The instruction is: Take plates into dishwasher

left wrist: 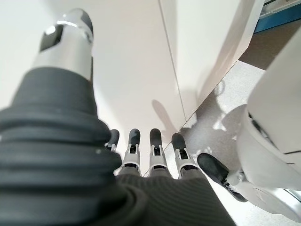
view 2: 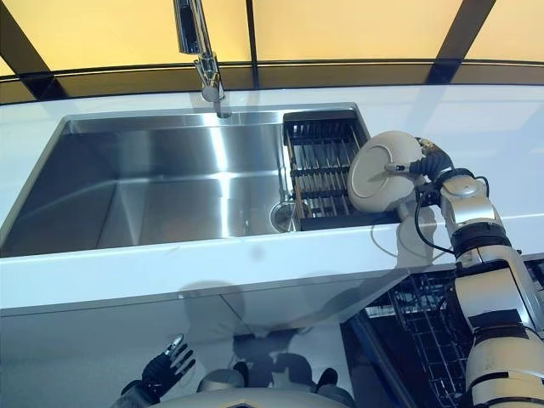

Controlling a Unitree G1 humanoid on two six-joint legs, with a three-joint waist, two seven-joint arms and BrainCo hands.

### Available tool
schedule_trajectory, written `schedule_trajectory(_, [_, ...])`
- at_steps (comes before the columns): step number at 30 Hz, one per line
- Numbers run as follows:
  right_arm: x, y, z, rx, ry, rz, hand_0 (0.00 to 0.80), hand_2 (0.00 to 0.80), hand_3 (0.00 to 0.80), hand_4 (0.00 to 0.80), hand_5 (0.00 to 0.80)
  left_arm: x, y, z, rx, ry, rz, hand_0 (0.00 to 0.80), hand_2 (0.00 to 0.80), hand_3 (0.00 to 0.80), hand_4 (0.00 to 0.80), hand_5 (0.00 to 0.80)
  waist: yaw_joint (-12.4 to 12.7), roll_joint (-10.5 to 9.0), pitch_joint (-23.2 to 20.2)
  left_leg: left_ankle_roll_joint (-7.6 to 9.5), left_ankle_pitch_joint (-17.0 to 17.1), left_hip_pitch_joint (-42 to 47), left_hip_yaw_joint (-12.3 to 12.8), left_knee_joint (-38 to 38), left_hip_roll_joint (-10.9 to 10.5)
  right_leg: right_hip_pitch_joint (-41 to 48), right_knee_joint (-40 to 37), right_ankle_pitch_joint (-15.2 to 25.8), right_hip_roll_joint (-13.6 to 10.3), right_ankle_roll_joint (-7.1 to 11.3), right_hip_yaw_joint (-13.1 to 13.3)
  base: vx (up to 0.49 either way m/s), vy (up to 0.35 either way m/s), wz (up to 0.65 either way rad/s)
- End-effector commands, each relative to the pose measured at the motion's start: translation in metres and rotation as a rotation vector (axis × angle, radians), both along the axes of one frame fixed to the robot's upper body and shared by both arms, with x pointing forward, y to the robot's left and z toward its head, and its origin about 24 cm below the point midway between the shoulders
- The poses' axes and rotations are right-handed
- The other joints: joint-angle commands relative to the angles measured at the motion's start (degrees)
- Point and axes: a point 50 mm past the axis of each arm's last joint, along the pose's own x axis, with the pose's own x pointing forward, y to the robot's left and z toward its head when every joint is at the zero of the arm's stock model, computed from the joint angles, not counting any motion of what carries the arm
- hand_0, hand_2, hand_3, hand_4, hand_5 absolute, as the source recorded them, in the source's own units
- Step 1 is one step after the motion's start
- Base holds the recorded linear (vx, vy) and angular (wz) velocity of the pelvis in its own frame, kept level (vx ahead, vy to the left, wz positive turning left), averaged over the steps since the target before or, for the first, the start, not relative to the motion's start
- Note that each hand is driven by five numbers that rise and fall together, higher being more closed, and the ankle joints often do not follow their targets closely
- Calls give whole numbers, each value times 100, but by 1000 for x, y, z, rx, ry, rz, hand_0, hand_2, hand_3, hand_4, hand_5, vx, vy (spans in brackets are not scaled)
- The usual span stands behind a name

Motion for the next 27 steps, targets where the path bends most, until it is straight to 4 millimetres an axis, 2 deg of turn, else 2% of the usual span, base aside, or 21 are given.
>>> schedule_trajectory(1, [12,7,31,-5,-102,21,0,0,0,0,0,25,1,8,-2,-113,11,0,0,0,0,0,178,-50,111,330,-16,-360,18,-25,-346,140,-10,-120,-2,146,36,-36,-9,0])
schedule_trajectory(6, [11,5,30,5,-107,22,0,0,0,0,0,26,1,9,-3,-122,10,0,0,0,0,0,164,-12,173,322,8,-397,34,-25,-341,121,-10,-115,-10,149,34,0,0,0])
schedule_trajectory(11, [10,9,26,64,-88,56,0,0,0,0,0,27,0,9,-9,-121,-1,0,0,0,0,0,75,24,177,327,11,-409,-52,-25,-353,68,-10,-150,79,93,275,13,0,0])
schedule_trajectory(15, [8,12,17,197,-65,93,0,0,0,0,0,30,-2,9,-16,-124,-29,0,0,0,0,0,-31,37,151,338,8,-432,-235,-25,-382,3,-10,-184,186,33,587,9,2,5])
schedule_trajectory(16, [8,13,16,210,-62,96,0,0,0,0,0,30,-2,9,-16,-123,-32,0,0,0,0,0,-37,33,145,336,8,-434,-247,-25,-383,1,-10,-185,189,31,597,23,-2,24])
schedule_trajectory(18, [7,15,12,275,-55,113,201,201,201,201,201,32,-4,9,-16,-116,-49,0,0,0,0,0,-88,19,106,340,4,-434,-340,-25,-394,-22,-10,-200,241,6,755,40,-4,20])
schedule_trajectory(20, [6,16,11,299,-55,118,232,232,232,232,232,32,-5,9,-15,-112,-56,0,0,0,0,0,-109,15,95,339,5,-433,-385,-25,-401,-29,-10,-203,262,-4,815,33,4,15])
schedule_trajectory(21, [6,18,10,325,-55,126,298,298,298,298,298,33,-5,8,-16,-106,-60,0,0,0,0,0,-117,4,81,329,7,-420,-397,-25,-399,-15,-10,-201,255,-3,814,26,11,24])
schedule_trajectory(22, [7,19,10,340,-57,131,402,402,402,402,402,33,-6,8,-15,-104,-61,0,0,0,0,0,-115,-4,72,324,9,-416,-403,-25,-396,-10,-10,-198,252,-2,813,31,17,26])
schedule_trajectory(24, [7,21,10,359,-57,138,424,424,424,424,424,33,-6,8,-15,-101,-58,0,0,0,0,0,-116,-11,59,320,9,-407,-413,-25,-396,-4,-10,-197,251,-2,815,21,14,15])
schedule_trajectory(25, [9,24,11,387,-58,150,543,543,543,543,543,32,-6,7,-14,-96,-57,0,0,0,0,0,-109,-21,43,313,9,-389,-423,-25,-395,16,-10,-199,249,-2,814,35,17,14])
schedule_trajectory(26, [9,26,11,402,-59,157,718,718,718,718,718,31,-6,7,-13,-91,-56,0,0,0,0,0,-104,-31,31,308,7,-367,-423,-25,-392,38,-10,-203,247,-4,809,43,22,13])
schedule_trajectory(27, [10,28,11,416,-63,159,800,800,800,800,800,30,-5,7,-13,-87,-54,0,0,0,0,0,-103,-36,22,308,3,-352,-427,-25,-390,49,-10,-205,248,-8,810,35,17,5])
